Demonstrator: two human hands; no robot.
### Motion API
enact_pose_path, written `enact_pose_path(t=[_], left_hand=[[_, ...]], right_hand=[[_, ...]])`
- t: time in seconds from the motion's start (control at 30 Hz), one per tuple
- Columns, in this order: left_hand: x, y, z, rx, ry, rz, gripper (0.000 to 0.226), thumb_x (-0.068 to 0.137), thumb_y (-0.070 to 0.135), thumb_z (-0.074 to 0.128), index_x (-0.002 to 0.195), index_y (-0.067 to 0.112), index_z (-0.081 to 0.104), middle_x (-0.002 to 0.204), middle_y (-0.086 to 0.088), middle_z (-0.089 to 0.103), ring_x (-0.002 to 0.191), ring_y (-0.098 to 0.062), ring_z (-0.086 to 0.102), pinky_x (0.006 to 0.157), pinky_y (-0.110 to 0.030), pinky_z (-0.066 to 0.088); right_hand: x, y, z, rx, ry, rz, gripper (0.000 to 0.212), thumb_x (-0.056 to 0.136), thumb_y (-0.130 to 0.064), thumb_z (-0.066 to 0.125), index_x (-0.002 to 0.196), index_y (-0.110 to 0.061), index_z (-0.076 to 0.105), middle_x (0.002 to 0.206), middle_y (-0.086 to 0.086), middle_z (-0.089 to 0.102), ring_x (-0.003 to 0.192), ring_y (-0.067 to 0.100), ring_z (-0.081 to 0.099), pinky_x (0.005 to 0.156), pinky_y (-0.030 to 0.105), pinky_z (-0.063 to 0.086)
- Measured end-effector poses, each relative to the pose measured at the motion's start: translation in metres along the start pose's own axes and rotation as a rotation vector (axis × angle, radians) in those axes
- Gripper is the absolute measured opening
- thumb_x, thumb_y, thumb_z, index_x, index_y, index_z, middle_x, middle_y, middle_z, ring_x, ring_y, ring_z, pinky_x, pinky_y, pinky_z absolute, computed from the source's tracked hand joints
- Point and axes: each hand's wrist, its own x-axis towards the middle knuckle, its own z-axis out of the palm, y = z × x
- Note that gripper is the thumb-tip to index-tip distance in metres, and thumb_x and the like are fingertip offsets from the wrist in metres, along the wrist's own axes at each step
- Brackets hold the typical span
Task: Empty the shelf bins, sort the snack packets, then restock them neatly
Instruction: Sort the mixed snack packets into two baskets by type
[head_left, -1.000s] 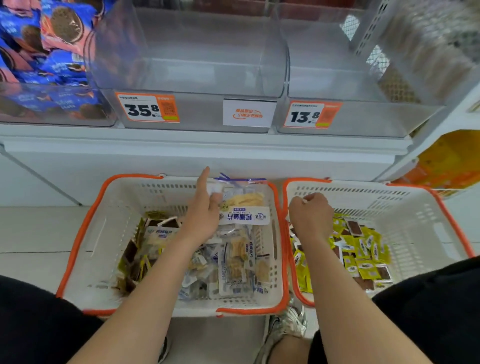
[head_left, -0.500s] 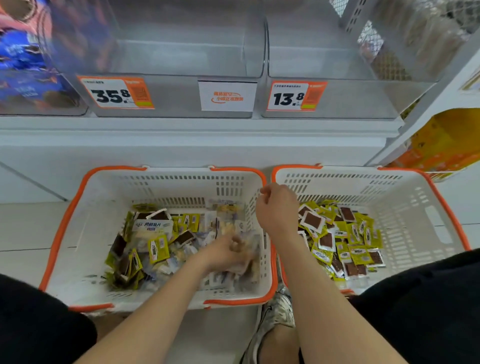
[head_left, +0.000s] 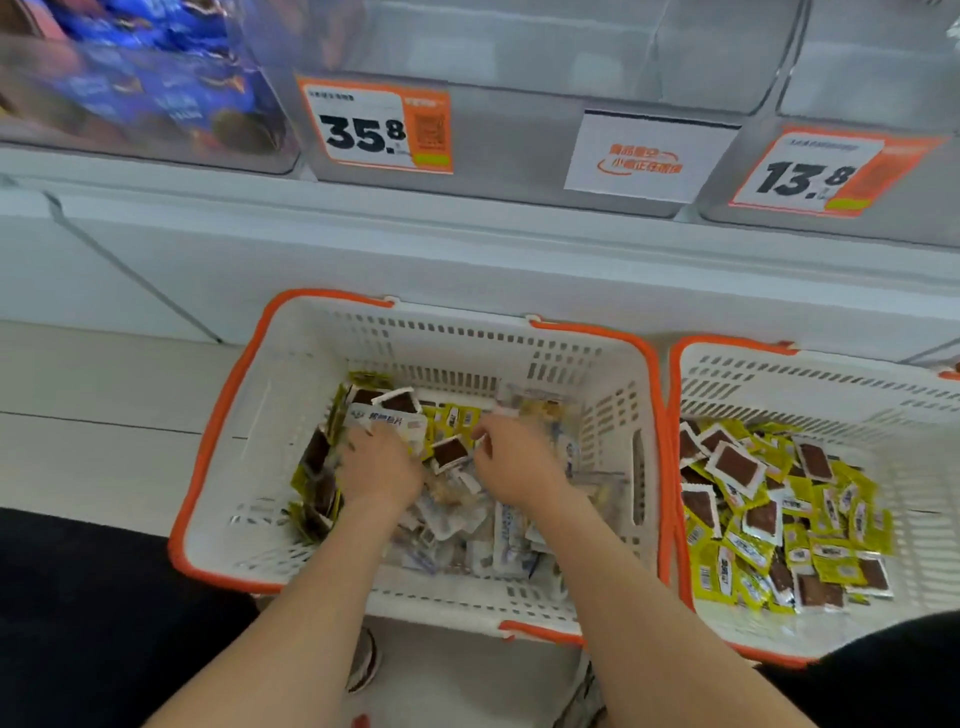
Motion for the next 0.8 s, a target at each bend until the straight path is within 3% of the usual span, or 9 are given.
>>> enact_pose_path(t=[0.07, 0.13, 0.2, 0.27, 0.4, 0.5, 0.6, 0.7, 0.8], left_hand=[[0.005, -0.01, 0.001, -0.014, -0.03, -0.192, 0.093, 0.09, 0.058, 0.067, 0.153, 0.007, 0.022, 0.156, -0.026, 0.021, 0.142, -0.052, 0.026, 0.112, -0.063, 0.037], [0.016, -0.018, 0.01, -0.061, -0.106, -0.303, 0.122, 0.08, 0.076, 0.068, 0.158, 0.006, 0.006, 0.16, -0.028, 0.011, 0.146, -0.056, 0.017, 0.115, -0.069, 0.031], [0.025, -0.026, 0.017, -0.088, -0.206, -0.351, 0.145, 0.067, 0.089, 0.068, 0.159, 0.003, -0.004, 0.161, -0.029, 0.009, 0.147, -0.055, 0.015, 0.115, -0.068, 0.03], [0.03, -0.034, 0.021, -0.121, -0.248, -0.383, 0.151, 0.062, 0.09, 0.072, 0.16, 0.004, -0.004, 0.161, -0.026, 0.008, 0.148, -0.053, 0.014, 0.115, -0.068, 0.031], [0.035, -0.047, 0.023, -0.092, -0.197, -0.282, 0.112, 0.08, 0.067, 0.077, 0.156, 0.007, 0.019, 0.155, -0.019, 0.022, 0.142, -0.046, 0.026, 0.108, -0.06, 0.043], [0.035, -0.056, 0.027, -0.092, -0.192, -0.183, 0.091, 0.082, 0.053, 0.08, 0.147, 0.012, 0.031, 0.148, -0.017, 0.029, 0.136, -0.043, 0.031, 0.105, -0.055, 0.045], [0.033, -0.057, 0.026, -0.045, -0.184, -0.222, 0.084, 0.082, 0.047, 0.082, 0.143, 0.014, 0.034, 0.145, -0.015, 0.026, 0.136, -0.043, 0.032, 0.102, -0.058, 0.048], [0.035, -0.059, 0.023, -0.019, -0.197, -0.29, 0.067, 0.089, 0.034, 0.076, 0.141, 0.016, 0.038, 0.149, -0.014, 0.024, 0.136, -0.045, 0.035, 0.103, -0.062, 0.045], [0.037, -0.066, 0.022, -0.05, -0.221, -0.284, 0.055, 0.095, 0.031, 0.071, 0.138, 0.013, 0.041, 0.15, -0.015, 0.024, 0.13, -0.046, 0.044, 0.099, -0.054, 0.048]], right_hand=[[0.018, 0.002, 0.015, -0.053, -0.045, 0.041, 0.022, 0.104, -0.018, 0.05, 0.119, -0.01, 0.063, 0.1, 0.01, 0.067, 0.085, 0.026, 0.064, 0.071, 0.038, 0.055], [0.036, 0.007, 0.029, -0.089, -0.039, 0.056, 0.022, 0.104, -0.02, 0.051, 0.12, -0.011, 0.062, 0.107, 0.011, 0.069, 0.091, 0.028, 0.065, 0.079, 0.043, 0.058], [0.051, 0.007, 0.041, -0.084, -0.039, 0.041, 0.026, 0.104, -0.025, 0.053, 0.127, -0.014, 0.058, 0.115, 0.01, 0.066, 0.099, 0.028, 0.063, 0.083, 0.045, 0.058], [0.06, 0.003, 0.054, -0.03, -0.055, 0.033, 0.041, 0.104, -0.031, 0.056, 0.141, -0.015, 0.05, 0.131, 0.011, 0.058, 0.116, 0.032, 0.058, 0.092, 0.046, 0.055], [0.072, -0.004, 0.082, -0.075, -0.145, 0.103, 0.061, 0.103, -0.033, 0.06, 0.156, -0.017, 0.034, 0.146, 0.018, 0.047, 0.135, 0.041, 0.045, 0.106, 0.052, 0.048], [0.077, -0.011, 0.093, -0.224, -0.027, 0.106, 0.056, 0.096, -0.032, 0.06, 0.149, -0.021, 0.044, 0.147, 0.013, 0.046, 0.138, 0.04, 0.038, 0.113, 0.053, 0.034], [0.086, -0.029, 0.096, -0.079, 0.021, 0.072, 0.054, 0.095, -0.039, 0.054, 0.146, -0.022, 0.051, 0.144, 0.008, 0.048, 0.136, 0.036, 0.036, 0.111, 0.053, 0.029], [0.096, -0.043, 0.098, -0.052, 0.059, -0.01, 0.029, 0.094, -0.039, 0.065, 0.117, -0.022, 0.071, 0.126, 0.002, 0.058, 0.124, 0.028, 0.045, 0.104, 0.047, 0.038], [0.094, -0.052, 0.079, 0.331, 0.097, -0.023, 0.004, 0.092, -0.02, 0.071, 0.09, -0.018, 0.069, 0.1, -0.002, 0.069, 0.095, 0.016, 0.061, 0.092, 0.037, 0.051]])
